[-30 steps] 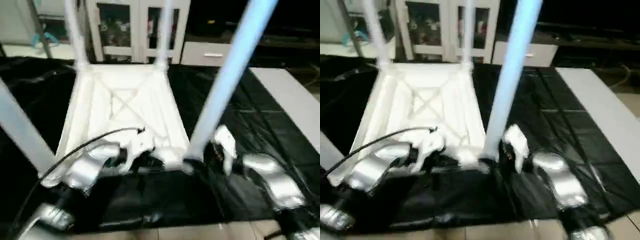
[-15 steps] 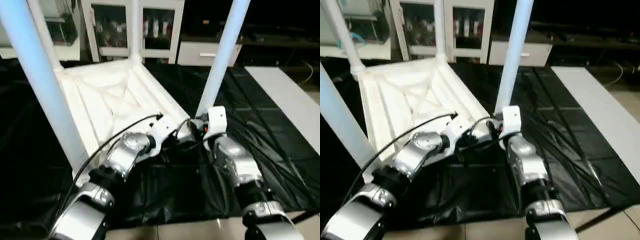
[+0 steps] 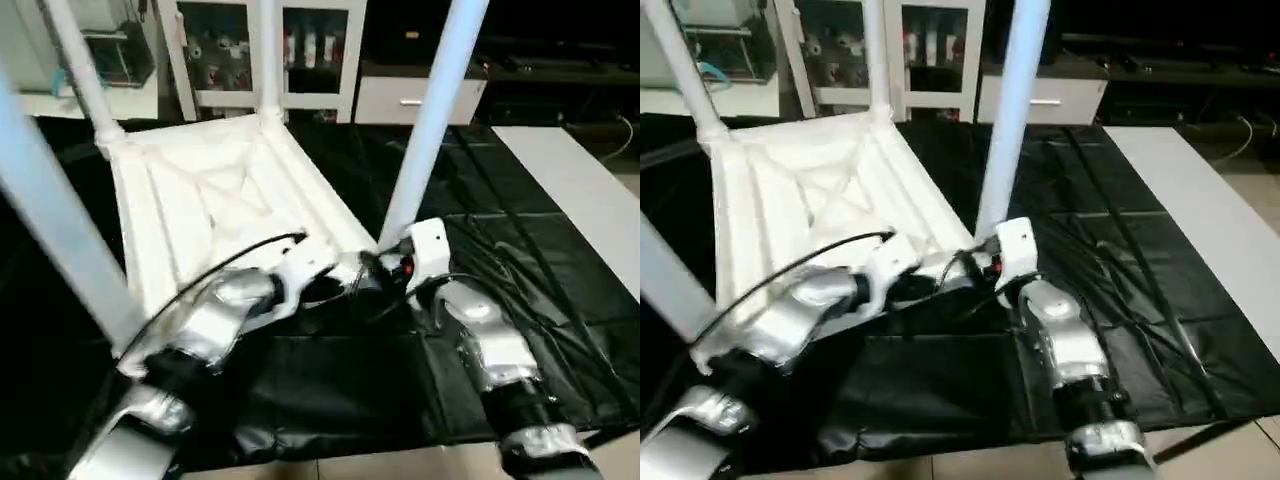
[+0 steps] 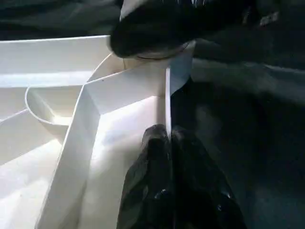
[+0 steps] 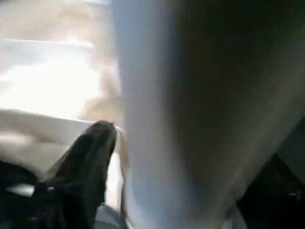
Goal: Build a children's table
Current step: Rotate leg to tighten
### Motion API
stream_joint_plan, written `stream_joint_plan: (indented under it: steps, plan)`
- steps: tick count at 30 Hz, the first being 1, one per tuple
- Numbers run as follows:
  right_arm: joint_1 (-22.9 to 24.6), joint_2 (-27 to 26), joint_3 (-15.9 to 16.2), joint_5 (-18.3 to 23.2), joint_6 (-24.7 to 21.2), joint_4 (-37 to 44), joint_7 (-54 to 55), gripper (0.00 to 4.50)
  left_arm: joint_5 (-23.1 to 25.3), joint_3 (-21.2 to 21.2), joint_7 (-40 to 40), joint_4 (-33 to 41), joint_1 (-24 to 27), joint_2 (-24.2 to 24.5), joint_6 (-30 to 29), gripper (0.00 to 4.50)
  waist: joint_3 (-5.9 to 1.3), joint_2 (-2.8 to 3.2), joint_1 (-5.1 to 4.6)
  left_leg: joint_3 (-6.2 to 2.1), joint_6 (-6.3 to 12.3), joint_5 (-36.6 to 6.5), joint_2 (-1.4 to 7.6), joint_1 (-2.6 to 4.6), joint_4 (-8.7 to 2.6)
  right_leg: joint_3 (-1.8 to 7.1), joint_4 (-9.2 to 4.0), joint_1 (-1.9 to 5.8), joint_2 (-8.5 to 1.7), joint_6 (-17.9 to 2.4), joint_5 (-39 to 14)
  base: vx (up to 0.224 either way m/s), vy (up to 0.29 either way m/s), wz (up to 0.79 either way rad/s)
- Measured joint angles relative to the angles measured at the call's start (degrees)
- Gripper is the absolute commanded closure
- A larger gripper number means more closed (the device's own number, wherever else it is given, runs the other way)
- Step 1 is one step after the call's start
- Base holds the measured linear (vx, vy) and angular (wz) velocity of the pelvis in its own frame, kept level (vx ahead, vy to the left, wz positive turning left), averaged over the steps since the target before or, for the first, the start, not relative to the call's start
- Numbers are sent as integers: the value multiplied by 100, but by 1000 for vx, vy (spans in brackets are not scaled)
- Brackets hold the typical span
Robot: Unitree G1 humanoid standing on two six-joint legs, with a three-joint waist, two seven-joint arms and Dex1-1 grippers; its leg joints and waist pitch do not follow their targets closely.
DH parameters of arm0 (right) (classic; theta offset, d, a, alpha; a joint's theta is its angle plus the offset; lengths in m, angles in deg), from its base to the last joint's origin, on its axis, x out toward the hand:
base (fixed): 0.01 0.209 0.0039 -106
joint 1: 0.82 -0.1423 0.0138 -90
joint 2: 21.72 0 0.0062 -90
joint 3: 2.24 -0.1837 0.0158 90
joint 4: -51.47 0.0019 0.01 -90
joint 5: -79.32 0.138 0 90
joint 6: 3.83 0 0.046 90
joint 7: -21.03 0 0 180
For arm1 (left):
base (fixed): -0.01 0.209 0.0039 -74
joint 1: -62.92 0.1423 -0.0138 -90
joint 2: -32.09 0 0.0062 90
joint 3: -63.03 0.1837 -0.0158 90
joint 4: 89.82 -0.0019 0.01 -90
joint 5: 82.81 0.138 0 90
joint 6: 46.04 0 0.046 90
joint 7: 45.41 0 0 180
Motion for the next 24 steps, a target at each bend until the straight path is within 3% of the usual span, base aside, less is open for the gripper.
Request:
stream_joint_plan:
  steps: [6, 11, 24]
  plan:
    - [569, 962, 363, 395, -84, 871, -1827, 71, -430, 127, 1235, 788, 445, 713, -38, 450, 19, -33, 83, 8, 22, -13, -4, -10, 5, 1, -5, -4, -7, -5, -10, 0, 0, 0]
    - [779, 1567, 537, 492, 74, 1097, -2795, 71, -508, 298, 1680, 1084, 509, 911, -196, 450, 32, -58, 118, 10, 21, -13, -10, -4, 17, 5, -3, 5, -13, -13, -5, 0, 0, 0]
    - [916, 1862, 648, 391, 175, 898, -3226, 71, -503, 336, 1729, 1079, 500, 891, -181, 450, 32, -73, 142, 9, 19, -11, -8, 1, 20, 3, 4, 10, -13, -15, -3, 0, 0, 0]
